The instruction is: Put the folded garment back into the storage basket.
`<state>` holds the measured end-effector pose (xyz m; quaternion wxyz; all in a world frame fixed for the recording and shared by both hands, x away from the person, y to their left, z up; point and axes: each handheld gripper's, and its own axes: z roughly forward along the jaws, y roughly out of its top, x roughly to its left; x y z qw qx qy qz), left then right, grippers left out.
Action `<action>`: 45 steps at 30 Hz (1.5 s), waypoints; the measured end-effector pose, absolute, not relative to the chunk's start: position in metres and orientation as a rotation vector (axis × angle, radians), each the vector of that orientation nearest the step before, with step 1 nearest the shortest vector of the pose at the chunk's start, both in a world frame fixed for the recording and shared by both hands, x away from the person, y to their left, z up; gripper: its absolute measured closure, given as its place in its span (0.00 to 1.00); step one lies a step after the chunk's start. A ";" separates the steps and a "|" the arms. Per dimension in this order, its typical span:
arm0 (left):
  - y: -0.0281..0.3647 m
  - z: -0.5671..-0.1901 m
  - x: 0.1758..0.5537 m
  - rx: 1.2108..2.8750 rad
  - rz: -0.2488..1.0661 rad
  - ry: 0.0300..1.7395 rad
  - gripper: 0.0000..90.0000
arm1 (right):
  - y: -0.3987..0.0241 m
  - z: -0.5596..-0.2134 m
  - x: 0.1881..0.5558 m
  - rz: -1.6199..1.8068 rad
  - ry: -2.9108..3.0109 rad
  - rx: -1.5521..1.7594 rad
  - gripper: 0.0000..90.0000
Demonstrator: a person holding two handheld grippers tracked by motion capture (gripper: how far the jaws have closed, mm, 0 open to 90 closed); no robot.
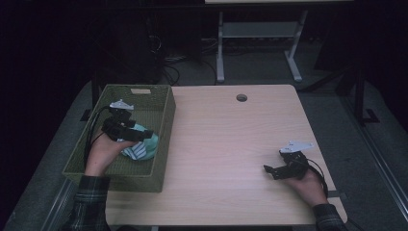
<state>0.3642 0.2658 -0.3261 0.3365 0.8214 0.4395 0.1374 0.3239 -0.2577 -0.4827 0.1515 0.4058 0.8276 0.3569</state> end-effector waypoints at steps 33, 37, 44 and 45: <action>0.145 -0.328 0.362 2.175 0.313 0.843 0.17 | -0.258 -0.483 0.324 1.024 2.376 1.164 0.10; 0.131 -0.334 0.362 2.202 0.315 0.808 0.17 | -0.258 -0.483 0.324 1.024 2.376 1.164 0.10; 0.111 -0.350 0.359 2.215 0.306 0.772 0.17 | -0.258 -0.483 0.324 1.024 2.377 1.163 0.10; 0.108 -0.352 0.358 2.220 0.310 0.767 0.17 | -0.258 -0.483 0.324 1.024 2.377 1.163 0.10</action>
